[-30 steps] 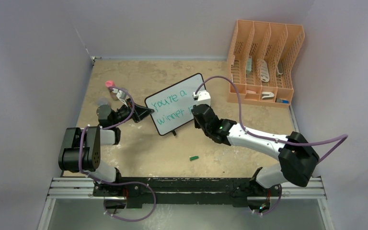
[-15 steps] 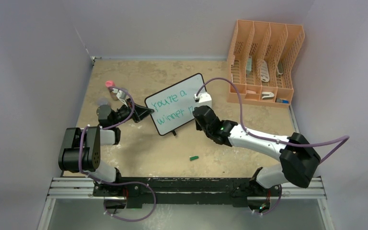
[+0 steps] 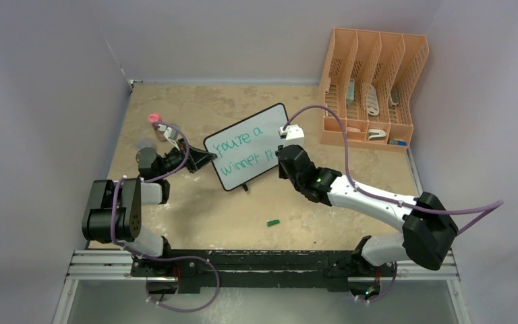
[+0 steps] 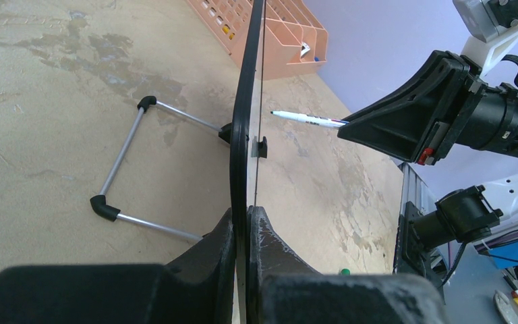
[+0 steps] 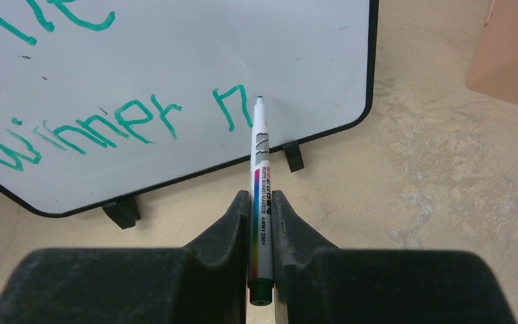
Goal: Write a sentence on the whiteboard
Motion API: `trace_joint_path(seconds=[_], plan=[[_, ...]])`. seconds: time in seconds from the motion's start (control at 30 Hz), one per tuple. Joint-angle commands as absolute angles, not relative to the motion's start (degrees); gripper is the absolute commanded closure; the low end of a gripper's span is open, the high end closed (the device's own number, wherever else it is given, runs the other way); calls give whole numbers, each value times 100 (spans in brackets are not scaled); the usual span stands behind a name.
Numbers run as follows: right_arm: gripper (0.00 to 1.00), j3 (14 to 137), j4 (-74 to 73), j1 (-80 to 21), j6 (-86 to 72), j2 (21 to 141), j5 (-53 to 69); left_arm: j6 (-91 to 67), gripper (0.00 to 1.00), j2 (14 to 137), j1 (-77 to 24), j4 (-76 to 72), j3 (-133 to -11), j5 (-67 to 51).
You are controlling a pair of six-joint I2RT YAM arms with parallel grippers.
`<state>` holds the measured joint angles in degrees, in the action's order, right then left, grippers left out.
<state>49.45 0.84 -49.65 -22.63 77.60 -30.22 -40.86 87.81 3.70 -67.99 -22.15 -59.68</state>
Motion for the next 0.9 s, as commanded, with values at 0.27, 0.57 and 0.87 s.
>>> trace_joint_path(seconds=[0.27,0.57,0.87], plan=[[100,5160,463,-4900,-2131,7891,-2940,-3920,100,8622,396,-6934,-2318,-5960],[100,5219,523,-4861,-2100,7962,-2915,-3911,100,8631,396,-6902,-2331,-5967],[100,5201,561,-4825,-2082,8022,-2866,-3911,100,8628,396,-6906,-2338,-5959]])
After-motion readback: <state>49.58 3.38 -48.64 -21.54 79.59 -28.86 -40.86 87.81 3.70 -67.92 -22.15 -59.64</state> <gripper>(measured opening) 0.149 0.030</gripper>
